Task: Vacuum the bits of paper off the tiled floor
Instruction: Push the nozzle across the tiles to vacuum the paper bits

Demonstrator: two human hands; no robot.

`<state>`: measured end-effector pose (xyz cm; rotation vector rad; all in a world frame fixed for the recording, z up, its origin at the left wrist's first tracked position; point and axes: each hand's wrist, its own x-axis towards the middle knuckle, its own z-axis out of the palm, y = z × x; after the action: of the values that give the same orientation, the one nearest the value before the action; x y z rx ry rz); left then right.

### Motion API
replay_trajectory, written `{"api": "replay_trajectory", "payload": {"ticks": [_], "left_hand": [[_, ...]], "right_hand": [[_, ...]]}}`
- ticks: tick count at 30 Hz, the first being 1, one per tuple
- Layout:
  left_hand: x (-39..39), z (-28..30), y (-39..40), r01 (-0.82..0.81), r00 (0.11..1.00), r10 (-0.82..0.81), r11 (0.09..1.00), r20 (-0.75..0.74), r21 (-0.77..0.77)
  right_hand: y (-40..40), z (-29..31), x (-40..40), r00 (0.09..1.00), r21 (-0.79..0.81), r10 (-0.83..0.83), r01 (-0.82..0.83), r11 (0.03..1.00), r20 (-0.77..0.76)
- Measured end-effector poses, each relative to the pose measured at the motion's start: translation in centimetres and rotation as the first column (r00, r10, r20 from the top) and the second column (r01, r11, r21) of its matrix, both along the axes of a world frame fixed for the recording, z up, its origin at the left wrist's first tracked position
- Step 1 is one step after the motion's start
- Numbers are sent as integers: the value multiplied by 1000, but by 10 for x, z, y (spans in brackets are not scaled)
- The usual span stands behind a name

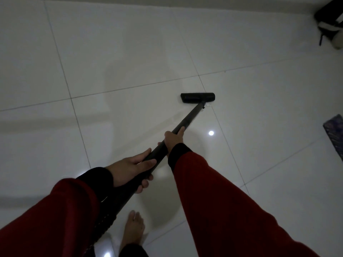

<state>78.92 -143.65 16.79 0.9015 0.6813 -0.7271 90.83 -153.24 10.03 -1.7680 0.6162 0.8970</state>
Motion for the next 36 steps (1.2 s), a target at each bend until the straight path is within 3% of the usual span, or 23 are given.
{"api": "replay_trajectory", "payload": {"ticks": [12,18,28,36], "left_hand": [[-23,22,15,200,980,-199,979,-18,38],[-64,34,52,286,958,-286,949,-20,133],[-142,37,111,277,959,-282,941,-4,196],[-188,30,96,305,950,-313,939,23,161]], "right_hand": [[-7,35,-40,976,44,-219,219,975,-13],[25,38,-92,918,98,-376,388,916,-123],[93,39,-165,938,137,-327,342,930,-117],[71,41,-210,940,60,-321,329,942,-116]]}}
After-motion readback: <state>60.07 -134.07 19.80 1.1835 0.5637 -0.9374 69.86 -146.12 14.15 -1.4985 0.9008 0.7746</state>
